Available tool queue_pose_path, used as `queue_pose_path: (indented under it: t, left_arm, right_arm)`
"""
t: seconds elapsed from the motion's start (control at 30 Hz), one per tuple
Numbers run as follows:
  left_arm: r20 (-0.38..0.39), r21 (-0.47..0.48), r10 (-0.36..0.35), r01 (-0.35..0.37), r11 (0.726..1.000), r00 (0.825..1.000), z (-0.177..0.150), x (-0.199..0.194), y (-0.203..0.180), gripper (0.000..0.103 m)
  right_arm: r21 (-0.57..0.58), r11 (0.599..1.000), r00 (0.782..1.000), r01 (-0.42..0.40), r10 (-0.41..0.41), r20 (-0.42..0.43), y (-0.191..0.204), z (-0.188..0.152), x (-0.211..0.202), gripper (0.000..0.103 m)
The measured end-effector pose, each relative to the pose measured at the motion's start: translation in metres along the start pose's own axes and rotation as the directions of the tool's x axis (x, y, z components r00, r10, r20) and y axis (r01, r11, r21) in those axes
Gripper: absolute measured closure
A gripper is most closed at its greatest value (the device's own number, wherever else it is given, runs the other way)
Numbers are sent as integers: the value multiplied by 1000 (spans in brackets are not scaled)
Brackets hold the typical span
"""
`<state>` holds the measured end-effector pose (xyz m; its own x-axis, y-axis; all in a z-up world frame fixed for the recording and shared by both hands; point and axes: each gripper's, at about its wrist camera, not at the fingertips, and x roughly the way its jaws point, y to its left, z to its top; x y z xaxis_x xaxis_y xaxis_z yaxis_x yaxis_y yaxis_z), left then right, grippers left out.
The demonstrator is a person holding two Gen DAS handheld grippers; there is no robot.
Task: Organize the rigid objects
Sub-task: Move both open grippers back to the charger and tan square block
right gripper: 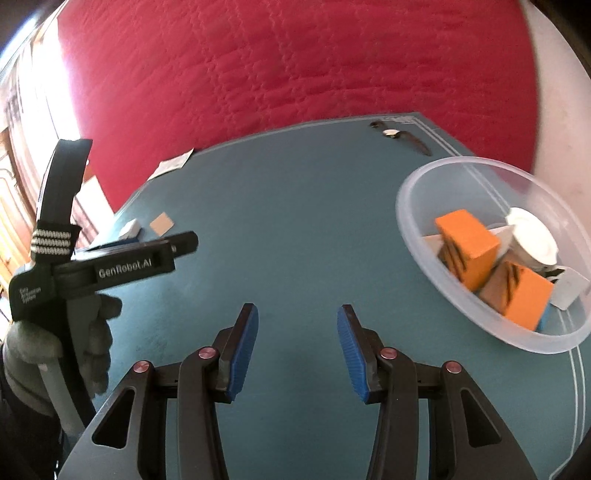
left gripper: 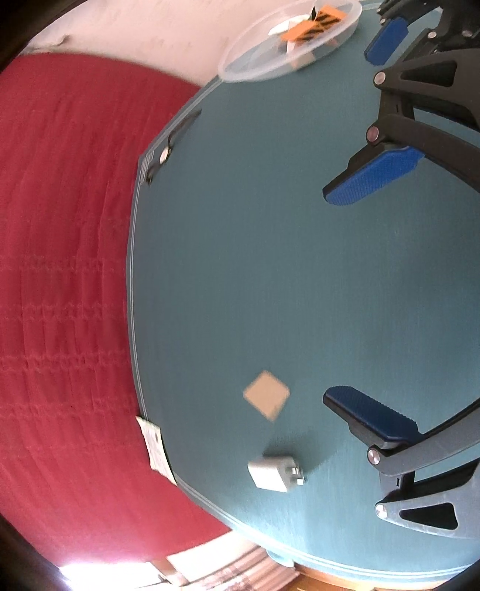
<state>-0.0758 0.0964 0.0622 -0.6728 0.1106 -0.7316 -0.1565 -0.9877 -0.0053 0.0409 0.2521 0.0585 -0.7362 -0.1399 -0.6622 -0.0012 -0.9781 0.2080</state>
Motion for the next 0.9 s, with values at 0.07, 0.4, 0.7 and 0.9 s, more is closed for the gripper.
queue_pose_path:
  t: [0.07,0.4,0.7,0.9]
  left_arm:
    - [2,-16,15,-15,1000,1000,1,-1,12,3]
    - [19,-123,101,-98,988,995,12,-5,79,1]
    - [15,-184,177,-172,968,984,19,6,129,1]
    - [-35,-196,176,-180,964,984,21,29,142,15]
  right_arm:
    - [-10,1000,1000,-9,9,-12,6,1,2,56]
    - [-40,999,999,-35,33,-33,33,7,14,50]
    - [-62,997,997,-47,44,-57,49,12,27,50]
    - [-88,995,996,-48,40,-85,59,11,38,50]
